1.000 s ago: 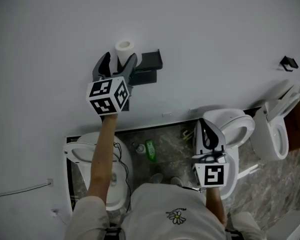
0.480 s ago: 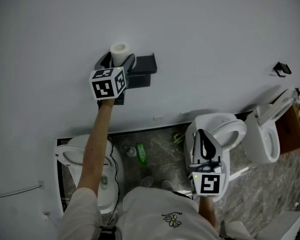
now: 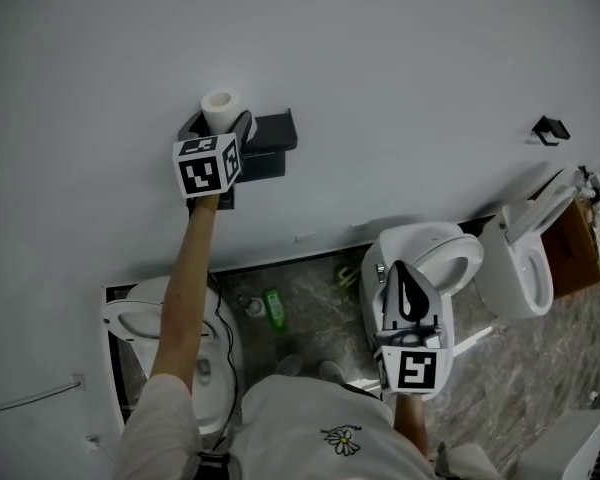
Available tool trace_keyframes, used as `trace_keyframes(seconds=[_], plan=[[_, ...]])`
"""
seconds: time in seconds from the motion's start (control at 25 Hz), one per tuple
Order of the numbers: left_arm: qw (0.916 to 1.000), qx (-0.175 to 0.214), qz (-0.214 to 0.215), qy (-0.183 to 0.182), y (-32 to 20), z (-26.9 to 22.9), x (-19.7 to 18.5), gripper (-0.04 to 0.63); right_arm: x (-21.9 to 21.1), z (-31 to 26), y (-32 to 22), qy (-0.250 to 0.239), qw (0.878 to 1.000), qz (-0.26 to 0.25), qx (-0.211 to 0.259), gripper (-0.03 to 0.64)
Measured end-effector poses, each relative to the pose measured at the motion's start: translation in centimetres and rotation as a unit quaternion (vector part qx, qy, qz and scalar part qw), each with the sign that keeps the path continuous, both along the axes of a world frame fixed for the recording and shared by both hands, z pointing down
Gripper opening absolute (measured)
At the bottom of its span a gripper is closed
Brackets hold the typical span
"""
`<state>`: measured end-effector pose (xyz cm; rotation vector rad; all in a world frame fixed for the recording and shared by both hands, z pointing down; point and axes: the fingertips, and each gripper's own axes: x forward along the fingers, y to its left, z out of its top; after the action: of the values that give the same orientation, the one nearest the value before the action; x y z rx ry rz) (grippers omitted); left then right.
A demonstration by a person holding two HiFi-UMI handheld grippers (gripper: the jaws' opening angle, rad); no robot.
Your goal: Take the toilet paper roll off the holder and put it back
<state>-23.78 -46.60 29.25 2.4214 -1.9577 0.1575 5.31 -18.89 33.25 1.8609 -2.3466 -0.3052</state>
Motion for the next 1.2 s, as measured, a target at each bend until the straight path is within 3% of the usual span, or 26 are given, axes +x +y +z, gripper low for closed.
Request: trace_keyframes(seconds=[0.56,0.92,1.2], plan=[[0.9998,0.02,-0.005,0.005,0.4,-1.6,-0.6,0.337,-1.2,-1.5,-0.2,-0.003,0.999,-0.028,0.034,0.009],[0.9958,0.091,0.004,0.003,4.0,-9.5,-0.5,0.334,-2.0,-3.3,-0.4,-0.008,0.996,-0.057,0.066,0.009],[0.9833,0.179,-0.007,-0.03,10.8,-16.8,-0.6,0.334,-4.1,-5.2,-1.3,-0.016,0.989,-0.105,0.101,0.009]])
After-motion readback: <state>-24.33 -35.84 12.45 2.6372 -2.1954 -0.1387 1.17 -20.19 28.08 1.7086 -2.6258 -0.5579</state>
